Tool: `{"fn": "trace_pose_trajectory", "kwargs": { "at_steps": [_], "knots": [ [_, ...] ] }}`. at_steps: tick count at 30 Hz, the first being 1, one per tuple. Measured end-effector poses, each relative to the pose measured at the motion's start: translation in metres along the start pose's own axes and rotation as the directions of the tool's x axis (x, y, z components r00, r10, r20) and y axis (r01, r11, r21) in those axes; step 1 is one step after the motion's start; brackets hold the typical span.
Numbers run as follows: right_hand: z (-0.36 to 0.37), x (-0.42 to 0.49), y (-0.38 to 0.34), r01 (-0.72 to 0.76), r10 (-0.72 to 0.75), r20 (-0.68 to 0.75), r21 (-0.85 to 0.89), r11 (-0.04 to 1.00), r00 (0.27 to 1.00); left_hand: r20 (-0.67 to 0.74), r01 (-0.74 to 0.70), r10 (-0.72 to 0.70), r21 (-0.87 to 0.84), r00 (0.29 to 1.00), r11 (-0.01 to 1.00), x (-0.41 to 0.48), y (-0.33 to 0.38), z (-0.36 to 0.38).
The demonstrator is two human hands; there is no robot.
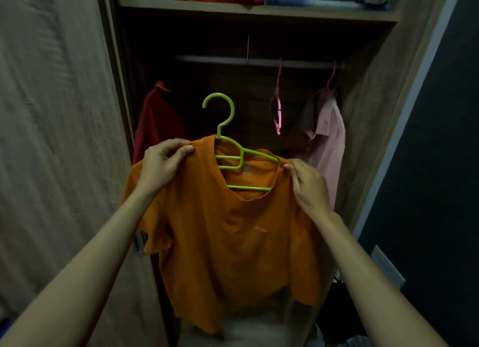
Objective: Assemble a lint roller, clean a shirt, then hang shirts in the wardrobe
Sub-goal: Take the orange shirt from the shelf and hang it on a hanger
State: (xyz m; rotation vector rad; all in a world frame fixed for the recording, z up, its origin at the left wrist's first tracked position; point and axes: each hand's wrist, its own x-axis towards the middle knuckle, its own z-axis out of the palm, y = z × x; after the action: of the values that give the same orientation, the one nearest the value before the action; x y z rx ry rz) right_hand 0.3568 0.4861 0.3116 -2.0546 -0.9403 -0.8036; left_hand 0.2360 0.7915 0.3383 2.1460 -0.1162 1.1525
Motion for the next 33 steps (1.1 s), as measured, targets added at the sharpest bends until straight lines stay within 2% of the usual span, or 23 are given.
{"fn": "trace_pose_trajectory", "kwargs": {
  "at_steps": [4,7,11,13,15,17,20,22,24,26,29,31,33],
  "knots": [
    [0.011,-0.001,-0.015,0.053,-0.054,0.057,0.016,0.998,0.997,0.090,-0.053,0.048,0.058,0.995,0.997,0.002,0.003,0.010],
    [0.016,-0.002,-0.019,0.059,-0.059,-0.014,-0.007,0.998,0.998,0.119,-0.065,0.062,0.022,0.991,0.998,0.003,0.008,0.014],
    [0.006,-0.005,-0.011,-0.032,0.034,-0.046,0.054,0.998,0.998,0.063,0.025,-0.020,-0.076,0.998,0.997,0.003,-0.007,0.004],
    [0.001,-0.007,-0.007,-0.077,0.079,-0.024,0.074,0.994,0.997,0.095,0.061,-0.053,-0.077,0.994,0.995,0.004,-0.015,0.003],
    [-0.005,-0.008,-0.008,-0.104,0.100,0.039,0.116,0.988,0.994,0.150,0.058,-0.048,-0.063,0.988,0.996,0.006,-0.018,0.006],
    [-0.018,-0.007,-0.014,-0.149,0.111,0.179,0.211,0.966,0.978,0.162,0.038,-0.025,-0.076,0.987,0.996,0.008,-0.022,0.008],
    [-0.045,-0.004,-0.020,-0.288,0.132,0.441,0.308,0.907,0.888,0.151,0.033,-0.017,-0.100,0.988,0.994,0.011,-0.025,0.009],
    [-0.060,-0.003,-0.021,-0.324,0.164,0.448,0.308,0.894,0.879,0.141,0.044,-0.032,-0.085,0.990,0.995,0.013,-0.024,0.011],
    [-0.072,0.000,-0.023,-0.348,0.221,0.377,0.312,0.884,0.899,0.100,0.066,-0.064,-0.019,0.993,0.998,0.014,-0.026,0.011],
    [-0.084,0.002,-0.026,-0.368,0.275,0.307,0.304,0.879,0.911,0.007,0.048,-0.049,0.144,0.999,0.988,0.016,-0.032,0.005],
    [-0.093,0.011,-0.035,-0.418,0.354,0.240,0.318,0.851,0.904,-0.168,-0.018,0.106,0.460,0.980,0.888,0.016,-0.041,-0.012],
    [-0.088,0.018,-0.045,-0.454,0.404,0.210,0.342,0.823,0.891,-0.295,0.024,0.155,0.524,0.943,0.852,0.018,-0.044,-0.024],
    [-0.074,0.027,-0.051,-0.490,0.451,0.193,0.386,0.781,0.871,-0.375,0.079,0.144,0.520,0.916,0.851,0.024,-0.047,-0.035]
  ]
}}
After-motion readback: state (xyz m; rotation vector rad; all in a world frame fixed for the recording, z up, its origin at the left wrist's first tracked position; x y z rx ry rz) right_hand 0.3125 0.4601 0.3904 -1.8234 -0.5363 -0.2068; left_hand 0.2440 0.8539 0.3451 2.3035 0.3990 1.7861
